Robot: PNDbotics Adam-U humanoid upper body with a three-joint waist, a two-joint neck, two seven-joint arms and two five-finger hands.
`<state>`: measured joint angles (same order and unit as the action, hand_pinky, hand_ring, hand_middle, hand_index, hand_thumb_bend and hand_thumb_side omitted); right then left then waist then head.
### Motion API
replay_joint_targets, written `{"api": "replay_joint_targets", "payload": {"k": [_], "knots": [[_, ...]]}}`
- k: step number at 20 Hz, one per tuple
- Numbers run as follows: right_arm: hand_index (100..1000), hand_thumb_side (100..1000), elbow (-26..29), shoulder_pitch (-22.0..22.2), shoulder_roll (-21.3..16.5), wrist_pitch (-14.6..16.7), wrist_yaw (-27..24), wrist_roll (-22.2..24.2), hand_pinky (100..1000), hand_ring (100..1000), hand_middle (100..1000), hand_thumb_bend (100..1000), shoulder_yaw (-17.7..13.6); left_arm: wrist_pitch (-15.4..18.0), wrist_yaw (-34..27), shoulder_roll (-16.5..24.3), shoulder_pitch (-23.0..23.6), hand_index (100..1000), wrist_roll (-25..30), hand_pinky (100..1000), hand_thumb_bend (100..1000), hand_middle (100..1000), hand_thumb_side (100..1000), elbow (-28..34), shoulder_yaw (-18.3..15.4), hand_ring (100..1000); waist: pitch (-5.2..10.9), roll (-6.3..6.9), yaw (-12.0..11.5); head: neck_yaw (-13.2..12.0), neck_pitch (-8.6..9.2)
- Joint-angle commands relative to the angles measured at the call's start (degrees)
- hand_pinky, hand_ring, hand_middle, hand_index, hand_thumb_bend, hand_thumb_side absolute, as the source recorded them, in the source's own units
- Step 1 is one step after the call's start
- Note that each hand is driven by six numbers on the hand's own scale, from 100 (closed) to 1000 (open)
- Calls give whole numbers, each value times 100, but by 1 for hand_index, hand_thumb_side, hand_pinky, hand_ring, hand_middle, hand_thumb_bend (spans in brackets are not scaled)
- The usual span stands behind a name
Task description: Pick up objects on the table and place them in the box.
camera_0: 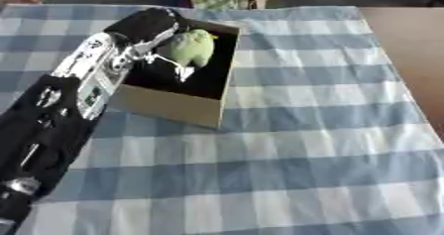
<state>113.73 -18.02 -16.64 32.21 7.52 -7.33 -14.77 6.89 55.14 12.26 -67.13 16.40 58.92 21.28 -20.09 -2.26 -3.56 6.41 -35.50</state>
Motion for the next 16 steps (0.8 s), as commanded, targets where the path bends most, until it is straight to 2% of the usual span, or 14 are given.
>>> {"api": "replay_joint_targets", "payload": {"k": [1, 2, 5, 8, 9, 10, 11, 13, 14, 16], "knots": [[771, 753, 86, -61, -45, 2, -40, 28, 771, 599, 575, 100, -13, 85, 91, -19, -142, 659, -21, 242, 100, 613, 309, 12, -64, 490, 112, -4, 14, -14, 83], [772, 753, 86, -62, -43, 0, -41, 29, 771, 599, 575, 100, -14, 109, 133, -26, -143, 688, -18, 272, 100, 631, 226, 14, -56, 516, 113, -1, 17, -12, 83], [772, 752, 86, -62, -41, -5, -45, 28, 771, 599, 575, 100, -18, 171, 370, -22, -150, 748, -25, 328, 100, 669, 163, 59, -30, 571, 118, 5, 21, -3, 70], [772, 752, 86, -62, -43, -5, -51, 31, 771, 600, 575, 100, -19, 151, 760, -13, -159, 821, 44, 410, 100, 748, 103, 94, -2, 679, 128, 10, 20, 1, 56], [772, 752, 86, -62, -42, -6, -53, 32, 771, 600, 575, 100, -19, 132, 889, -15, -160, 825, 90, 416, 100, 752, 101, 98, -2, 685, 131, 11, 20, 2, 54], [771, 751, 86, -62, -42, -7, -54, 34, 771, 599, 575, 100, -19, 105, 1001, -15, -156, 852, 149, 466, 100, 788, 106, 91, -7, 735, 134, 11, 20, 5, 53], [771, 751, 86, -60, -43, -6, -55, 34, 771, 599, 575, 100, -20, 64, 1117, -13, -156, 862, 226, 483, 128, 804, 111, 75, -16, 751, 138, 12, 21, 7, 53], [771, 751, 86, -57, -45, -6, -57, 34, 771, 599, 575, 100, -23, -9, 1298, -16, -155, 897, 357, 511, 229, 834, 157, 65, -43, 774, 145, 12, 21, 11, 47], [771, 751, 86, -57, -46, -6, -59, 33, 771, 599, 575, 100, -24, -36, 1361, -18, -156, 925, 420, 534, 313, 850, 202, 67, -54, 790, 148, 12, 20, 13, 45], [771, 750, 86, -59, -46, -8, -64, 37, 771, 599, 575, 100, -19, -64, 1470, -20, -166, 946, 547, 555, 388, 863, 244, 97, -64, 805, 159, 13, 14, 19, 40]]}}
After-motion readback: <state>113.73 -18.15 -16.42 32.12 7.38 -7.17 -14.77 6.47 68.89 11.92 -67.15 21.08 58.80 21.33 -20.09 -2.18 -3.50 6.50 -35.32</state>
